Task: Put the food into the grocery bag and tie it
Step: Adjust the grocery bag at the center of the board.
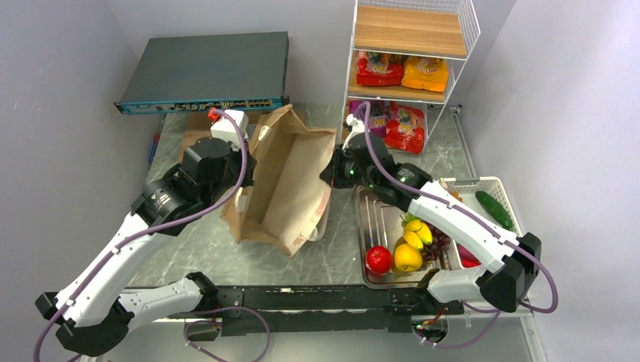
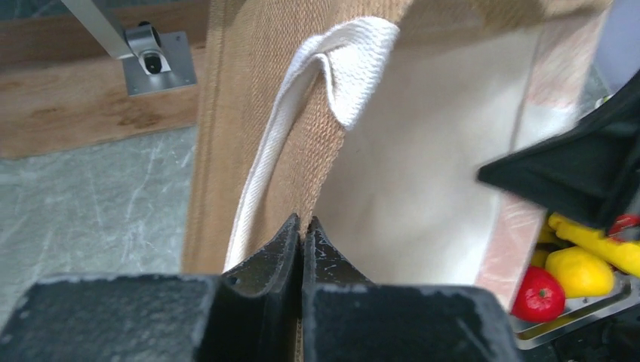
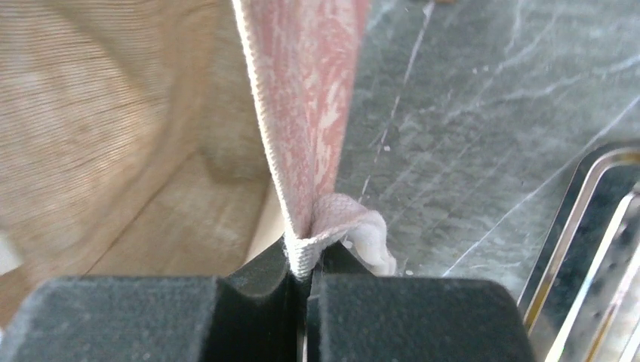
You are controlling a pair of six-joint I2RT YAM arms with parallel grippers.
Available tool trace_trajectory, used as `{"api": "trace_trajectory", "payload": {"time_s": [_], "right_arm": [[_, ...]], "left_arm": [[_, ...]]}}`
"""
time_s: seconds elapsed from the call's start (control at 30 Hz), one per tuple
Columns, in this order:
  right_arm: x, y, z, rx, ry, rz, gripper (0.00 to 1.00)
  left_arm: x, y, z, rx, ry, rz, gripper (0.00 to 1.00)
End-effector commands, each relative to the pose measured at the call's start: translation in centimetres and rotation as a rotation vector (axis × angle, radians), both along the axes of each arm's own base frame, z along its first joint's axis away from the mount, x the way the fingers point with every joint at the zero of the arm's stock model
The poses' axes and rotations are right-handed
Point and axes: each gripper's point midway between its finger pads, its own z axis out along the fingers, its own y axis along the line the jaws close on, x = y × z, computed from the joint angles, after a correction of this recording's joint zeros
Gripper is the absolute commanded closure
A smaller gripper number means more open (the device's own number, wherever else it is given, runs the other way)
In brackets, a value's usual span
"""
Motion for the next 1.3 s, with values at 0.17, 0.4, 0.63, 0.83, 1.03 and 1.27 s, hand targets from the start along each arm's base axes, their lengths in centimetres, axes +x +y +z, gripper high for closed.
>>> {"api": "trace_trajectory", "payload": {"time_s": [0.17,0.4,0.63,0.83,1.03,1.27], "right_arm": [[-1.0,1.5,3.8,-0.043,0.001,0.242,1.0],[-1.3,2.2,3.8,-0.03,0.027,0.278,1.0],[-1.7,2.2,3.9,-0.038,0.016,0.313,1.0],[-2.1,2.3,4.5,-0.016,-0.013,0.347,1.0],[-2.8,2.3,5.4,0.003,-0.042,0.386,1.0],[-2.7,1.8,5.3,-0.013,-0.061,0.373,1.0]], "left_arm": [[2.0,-0.2,-1.7,0.1,0.021,-0.031,0.45],[2.4,-1.2,-4.2,0.097,0.05,-0.068,0.01],[4.2,3.8,-3.7,0.237,-0.017,0.066,0.01],[4.7,1.1,-4.6,0.169,-0.026,-0.143,0.01],[5.8,0.0,-7.5,0.077,0.073,-0.221,0.15],[5.1,1.3,-8.6,0.074,0.083,-0.195,0.91]]}}
